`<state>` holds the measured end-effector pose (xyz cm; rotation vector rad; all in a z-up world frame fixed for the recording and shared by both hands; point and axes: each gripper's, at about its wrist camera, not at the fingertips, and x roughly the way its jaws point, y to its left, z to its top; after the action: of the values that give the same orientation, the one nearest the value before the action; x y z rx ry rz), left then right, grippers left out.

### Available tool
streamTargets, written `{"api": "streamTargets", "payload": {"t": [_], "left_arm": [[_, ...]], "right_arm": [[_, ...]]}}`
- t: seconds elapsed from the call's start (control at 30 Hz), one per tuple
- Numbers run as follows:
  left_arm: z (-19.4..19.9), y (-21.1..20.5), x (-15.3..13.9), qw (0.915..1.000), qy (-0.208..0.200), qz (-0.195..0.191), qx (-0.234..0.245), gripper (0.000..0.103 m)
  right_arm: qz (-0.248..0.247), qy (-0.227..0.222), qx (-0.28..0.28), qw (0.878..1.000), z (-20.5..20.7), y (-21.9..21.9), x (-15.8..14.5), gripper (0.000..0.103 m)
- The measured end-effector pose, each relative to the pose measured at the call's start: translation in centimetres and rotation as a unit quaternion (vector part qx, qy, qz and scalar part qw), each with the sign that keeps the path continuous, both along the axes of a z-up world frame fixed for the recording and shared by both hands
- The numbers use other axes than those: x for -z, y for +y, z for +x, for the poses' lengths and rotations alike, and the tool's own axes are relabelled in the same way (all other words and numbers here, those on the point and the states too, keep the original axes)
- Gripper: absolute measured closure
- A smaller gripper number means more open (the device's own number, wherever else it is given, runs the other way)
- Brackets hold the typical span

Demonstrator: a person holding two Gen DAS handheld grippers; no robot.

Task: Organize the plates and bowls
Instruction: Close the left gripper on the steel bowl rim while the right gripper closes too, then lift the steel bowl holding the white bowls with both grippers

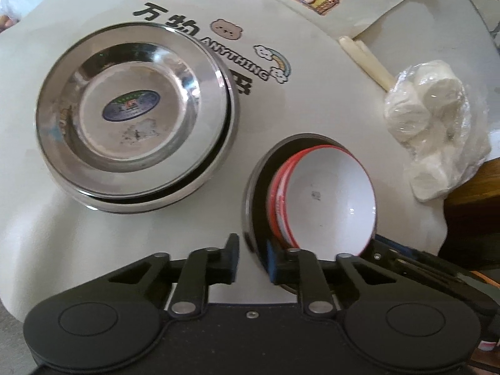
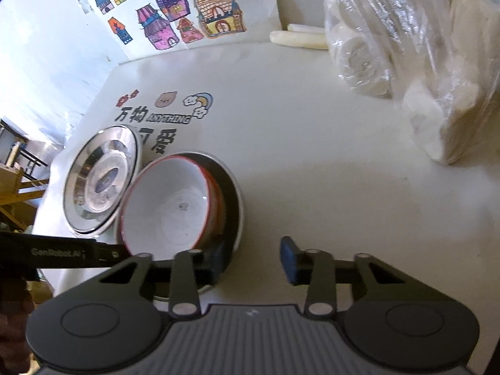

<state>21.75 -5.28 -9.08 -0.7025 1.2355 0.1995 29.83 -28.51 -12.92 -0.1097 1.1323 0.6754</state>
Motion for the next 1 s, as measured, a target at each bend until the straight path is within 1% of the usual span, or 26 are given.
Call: {"api": "streamTargets", "payload": {"t": [0.07, 0.17, 0.2, 0.57, 0.7, 0.83, 1.0], "left_arm": [[0.0, 0.0, 0.0, 1.0, -0.001, 0.0, -0.001, 0.087], [-0.1, 0.2, 0.1, 1.0, -0.005, -0.005, -0.005, 0.087], [-0.1, 0.2, 0.1, 0.9999, -0.007, -0.006, -0.006, 0.088], [0.0, 0.1, 0.1, 0.9999, -0.009, -0.003, 0.004, 0.088], [0.1, -0.1, -0.1, 0.9998, -0.009, 0.005, 0.018, 0.088], [-0.1, -0.1, -0.2, 0.9995, -0.011, 0.007, 0.028, 0.088], [-0.2, 0.1, -0.8, 0.9987, -0.018, 0.014, 0.044, 0.088]], "right_arm": [[0.002, 0.002, -0.006, 1.0, -0.1, 0.3, 0.0, 0.077], [0.007, 0.007, -0.01, 1.0, -0.2, 0.6, 0.0, 0.085], [0.007, 0.009, -0.011, 1.0, -0.3, 0.7, 0.1, 0.086], [0.024, 0.038, 0.004, 0.999, 0.0, 0.5, 0.7, 0.086], [0.018, 0.029, -0.001, 0.999, -0.4, 0.6, 0.7, 0.086], [0.017, 0.03, -0.002, 0.999, -0.7, 0.6, 0.6, 0.086], [0.027, 0.028, 0.001, 0.999, -1.1, 0.4, 0.2, 0.085]]}}
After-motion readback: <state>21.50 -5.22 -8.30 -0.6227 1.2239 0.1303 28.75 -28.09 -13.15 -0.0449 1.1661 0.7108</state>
